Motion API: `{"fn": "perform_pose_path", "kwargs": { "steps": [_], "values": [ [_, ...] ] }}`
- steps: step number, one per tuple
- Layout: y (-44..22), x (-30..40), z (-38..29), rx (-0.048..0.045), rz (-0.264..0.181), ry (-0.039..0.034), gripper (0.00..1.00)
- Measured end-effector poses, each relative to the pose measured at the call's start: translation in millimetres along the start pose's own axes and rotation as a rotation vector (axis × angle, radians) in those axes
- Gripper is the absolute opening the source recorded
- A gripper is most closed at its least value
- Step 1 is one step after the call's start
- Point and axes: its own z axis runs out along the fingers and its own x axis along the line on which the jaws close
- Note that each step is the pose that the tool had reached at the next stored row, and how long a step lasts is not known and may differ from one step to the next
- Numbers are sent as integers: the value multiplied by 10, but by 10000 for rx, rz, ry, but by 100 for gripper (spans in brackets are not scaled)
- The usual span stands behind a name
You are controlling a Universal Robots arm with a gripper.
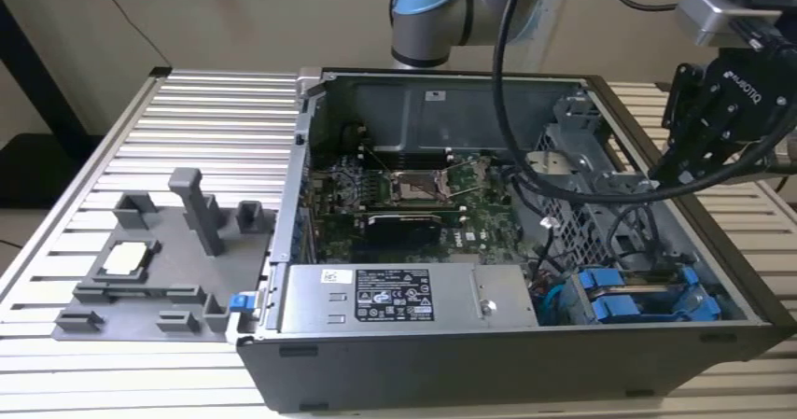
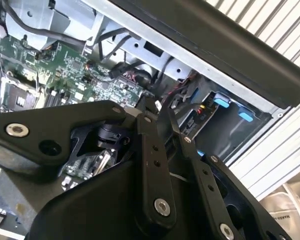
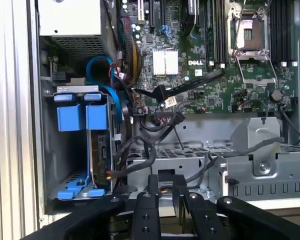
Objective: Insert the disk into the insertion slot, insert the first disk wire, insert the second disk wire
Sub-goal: 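Insert the first disk wire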
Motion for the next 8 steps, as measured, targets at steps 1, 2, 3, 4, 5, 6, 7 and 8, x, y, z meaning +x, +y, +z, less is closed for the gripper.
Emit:
{"fn": "perform_pose_path", "kwargs": {
  "steps": [1,2,3,4,5,6,7,8],
  "values": [
    [0,0,1,-1,1,-2,27],
    [0,-1,2,-1,0,-3,27],
    [-1,-3,1,-1,-1,-2,27],
    [0,-4,1,-1,0,-1,27],
    [0,-5,1,0,-1,-1,27],
    [7,-5,2,0,-1,-2,27],
    [21,-4,2,0,-2,-1,27],
    [44,-2,3,-1,-2,0,27]
  ]
}}
